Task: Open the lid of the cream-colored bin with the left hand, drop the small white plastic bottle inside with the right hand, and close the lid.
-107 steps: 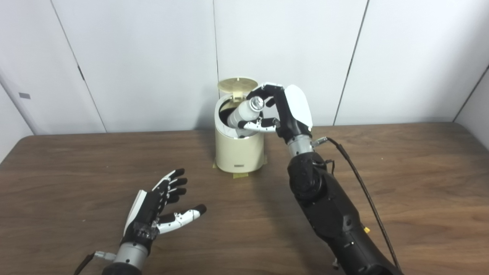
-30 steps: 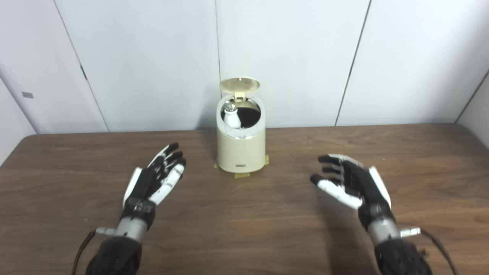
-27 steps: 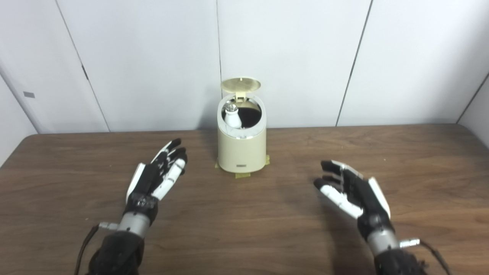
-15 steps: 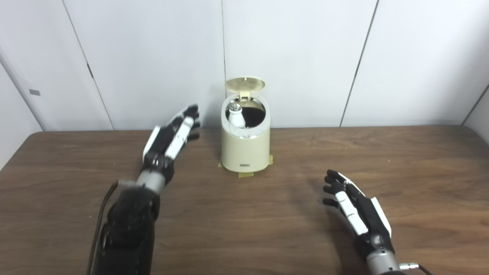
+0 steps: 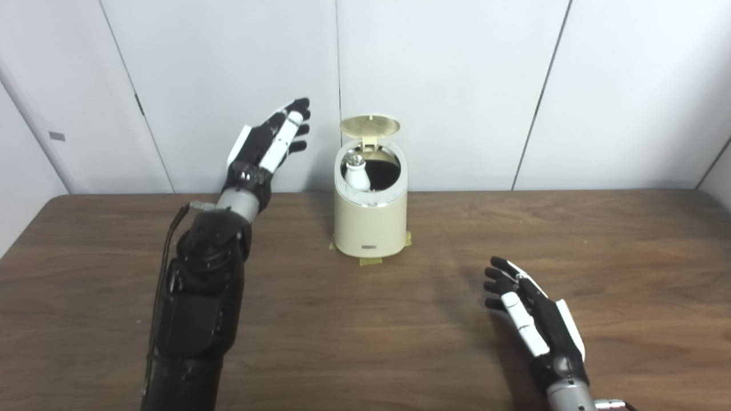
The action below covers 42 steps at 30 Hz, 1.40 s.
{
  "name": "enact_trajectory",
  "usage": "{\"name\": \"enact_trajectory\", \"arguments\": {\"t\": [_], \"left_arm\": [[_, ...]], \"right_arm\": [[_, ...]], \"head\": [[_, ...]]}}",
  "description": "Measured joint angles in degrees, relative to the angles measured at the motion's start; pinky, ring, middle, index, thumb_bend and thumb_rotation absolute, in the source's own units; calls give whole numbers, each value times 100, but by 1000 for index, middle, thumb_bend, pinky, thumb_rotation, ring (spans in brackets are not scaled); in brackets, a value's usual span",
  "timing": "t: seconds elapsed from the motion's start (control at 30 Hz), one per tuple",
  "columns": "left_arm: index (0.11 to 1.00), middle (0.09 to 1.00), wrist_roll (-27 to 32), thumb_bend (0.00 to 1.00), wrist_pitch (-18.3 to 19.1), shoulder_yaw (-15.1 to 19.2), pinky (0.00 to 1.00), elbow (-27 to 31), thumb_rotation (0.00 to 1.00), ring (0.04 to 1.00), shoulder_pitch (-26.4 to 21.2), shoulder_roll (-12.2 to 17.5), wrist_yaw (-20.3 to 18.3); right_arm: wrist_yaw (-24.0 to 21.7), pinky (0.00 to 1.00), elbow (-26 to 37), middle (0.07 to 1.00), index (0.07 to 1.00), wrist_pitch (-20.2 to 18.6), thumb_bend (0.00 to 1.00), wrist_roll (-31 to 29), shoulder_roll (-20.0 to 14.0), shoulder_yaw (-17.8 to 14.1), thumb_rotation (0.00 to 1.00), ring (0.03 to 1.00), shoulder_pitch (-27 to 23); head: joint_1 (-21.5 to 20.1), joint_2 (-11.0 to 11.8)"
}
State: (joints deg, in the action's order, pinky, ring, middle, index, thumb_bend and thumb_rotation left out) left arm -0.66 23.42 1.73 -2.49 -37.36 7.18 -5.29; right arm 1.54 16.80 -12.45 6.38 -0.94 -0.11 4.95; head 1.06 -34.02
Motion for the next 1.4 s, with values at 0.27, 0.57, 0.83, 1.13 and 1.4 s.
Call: {"name": "enact_trajectory", "arguments": {"t": [0.27,0.57,0.83,1.13,1.4], "left_arm": [[882,888,-319,458,-189,-417,825,-596,797,875,-580,343,-125],[858,848,-844,461,-431,-985,803,-1098,871,859,-1003,445,-293],[796,823,-1624,438,-828,-1649,819,-1254,888,841,-1257,692,-516],[767,759,-3367,525,-1202,-2734,652,-1146,856,752,-1413,1211,-781],[688,716,-4392,523,-2002,-3112,619,-1044,829,728,-1459,1440,-876]], "right_arm": [[14,706,9,813,825,12,466,-130,21,-8,792,783,67],[37,678,9,805,820,63,461,-208,24,-2,794,769,81],[134,644,5,793,818,205,468,-13,30,66,816,753,91],[182,633,-6,788,823,249,463,83,38,100,840,746,96],[184,647,-13,796,834,251,490,88,57,184,898,754,101]], "head": [[-9,106],[-9,123],[-26,114],[-62,79],[-70,53]]}}
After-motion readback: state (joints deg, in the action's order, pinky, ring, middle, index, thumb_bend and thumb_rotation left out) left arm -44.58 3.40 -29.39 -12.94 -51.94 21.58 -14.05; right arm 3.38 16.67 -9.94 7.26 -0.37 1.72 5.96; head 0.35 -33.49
